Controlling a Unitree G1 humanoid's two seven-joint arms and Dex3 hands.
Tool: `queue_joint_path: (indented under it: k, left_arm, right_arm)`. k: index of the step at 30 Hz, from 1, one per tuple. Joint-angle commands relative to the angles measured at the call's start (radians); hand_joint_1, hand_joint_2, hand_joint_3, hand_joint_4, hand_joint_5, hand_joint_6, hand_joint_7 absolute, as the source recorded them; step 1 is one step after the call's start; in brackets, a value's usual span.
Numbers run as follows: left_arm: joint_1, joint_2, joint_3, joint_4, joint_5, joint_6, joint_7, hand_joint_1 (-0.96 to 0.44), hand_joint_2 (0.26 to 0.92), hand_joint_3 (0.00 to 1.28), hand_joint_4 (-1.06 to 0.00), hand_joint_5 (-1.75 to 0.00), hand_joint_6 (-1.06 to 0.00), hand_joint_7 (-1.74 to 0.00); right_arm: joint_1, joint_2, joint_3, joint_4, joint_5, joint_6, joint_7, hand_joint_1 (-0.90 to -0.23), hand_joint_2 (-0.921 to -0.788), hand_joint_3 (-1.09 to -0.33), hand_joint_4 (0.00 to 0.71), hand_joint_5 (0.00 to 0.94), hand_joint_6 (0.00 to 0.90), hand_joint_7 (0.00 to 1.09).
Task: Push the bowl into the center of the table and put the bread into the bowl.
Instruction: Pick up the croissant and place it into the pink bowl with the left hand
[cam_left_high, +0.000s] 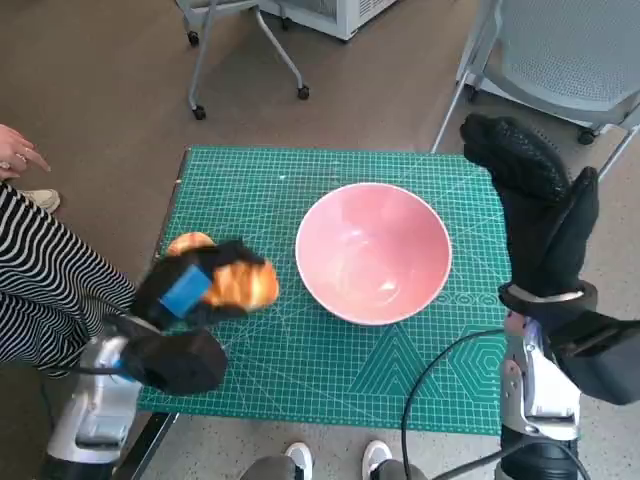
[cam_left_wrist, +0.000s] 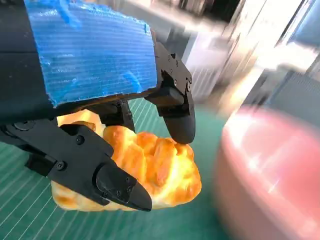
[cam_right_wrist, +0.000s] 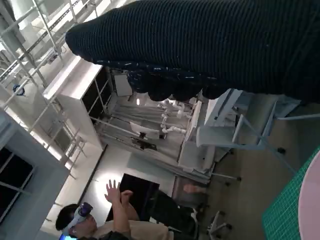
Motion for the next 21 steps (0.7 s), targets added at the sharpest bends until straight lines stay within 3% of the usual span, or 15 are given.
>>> queue_joint_path:
  k: [1, 4, 12, 14, 15, 16, 17, 18, 21]
  left_arm:
    - [-0.087, -0.023, 0.039, -0.066, -0.048, -0.017, 0.022, 0.0, 0.913, 0.03, -0.82, -1.05, -0.61, -1.15]
    - [-0.148, -0.026, 0.05, -0.075, -0.076, -0.037, 0.017, 0.0, 0.909, 0.02, -0.84, -1.01, -0.63, -1.14]
    - [-0.297, -0.041, 0.029, -0.086, -0.119, -0.065, -0.009, 0.01, 0.871, 0.04, -0.83, -1.17, -0.8, -0.82]
    - [-0.329, -0.048, 0.016, -0.081, -0.122, -0.071, -0.014, 0.0, 0.861, 0.06, -0.81, -1.12, -0.79, -0.92]
    - [-0.346, -0.054, 0.005, -0.079, -0.119, -0.073, -0.015, 0.0, 0.801, 0.17, -0.8, -1.13, -0.79, -0.97]
    - [-0.37, -0.064, -0.014, -0.071, -0.11, -0.081, -0.013, 0.0, 0.682, 0.4, -0.78, -1.21, -0.76, -1.03]
    - [-0.388, -0.071, -0.027, -0.065, -0.104, -0.087, -0.013, 0.0, 0.607, 0.55, -0.77, -1.29, -0.74, -1.05]
    - [-0.411, -0.081, -0.045, -0.052, -0.099, -0.097, -0.013, 0.0, 0.558, 0.65, -0.76, -1.35, -0.73, -1.06]
    - [-0.456, -0.1, -0.08, -0.013, -0.099, -0.122, -0.021, 0.01, 0.503, 0.75, -0.77, -1.39, -0.73, -1.05]
  right_arm:
    - [0.024, 0.004, -0.002, 0.008, -0.004, 0.007, -0.003, -0.726, -0.921, -0.688, 0.246, 0.0, 0.113, 0.54]
    - [0.026, 0.004, -0.003, 0.0, -0.004, 0.012, -0.006, -0.726, -0.921, -0.688, 0.246, 0.0, 0.114, 0.54]
    - [0.029, 0.002, -0.008, -0.006, 0.003, 0.016, -0.005, -0.726, -0.921, -0.688, 0.245, 0.0, 0.118, 0.54]
    - [0.03, 0.002, -0.009, -0.006, 0.004, 0.017, -0.006, -0.727, -0.921, -0.688, 0.245, 0.001, 0.118, 0.54]
    - [0.031, 0.001, -0.011, -0.008, 0.004, 0.017, -0.005, -0.727, -0.921, -0.688, 0.245, 0.001, 0.118, 0.54]
    - [0.034, 0.0, -0.012, -0.011, 0.003, 0.017, -0.006, -0.727, -0.921, -0.688, 0.246, 0.001, 0.118, 0.54]
    - [0.037, -0.001, -0.012, -0.013, 0.002, 0.016, -0.006, -0.726, -0.921, -0.688, 0.246, 0.001, 0.118, 0.54]
    - [0.04, -0.001, -0.013, -0.016, 0.0, 0.015, -0.007, -0.725, -0.921, -0.688, 0.246, 0.001, 0.119, 0.54]
    - [0.046, -0.001, -0.013, -0.02, -0.004, 0.013, -0.008, -0.721, -0.921, -0.688, 0.246, 0.001, 0.119, 0.54]
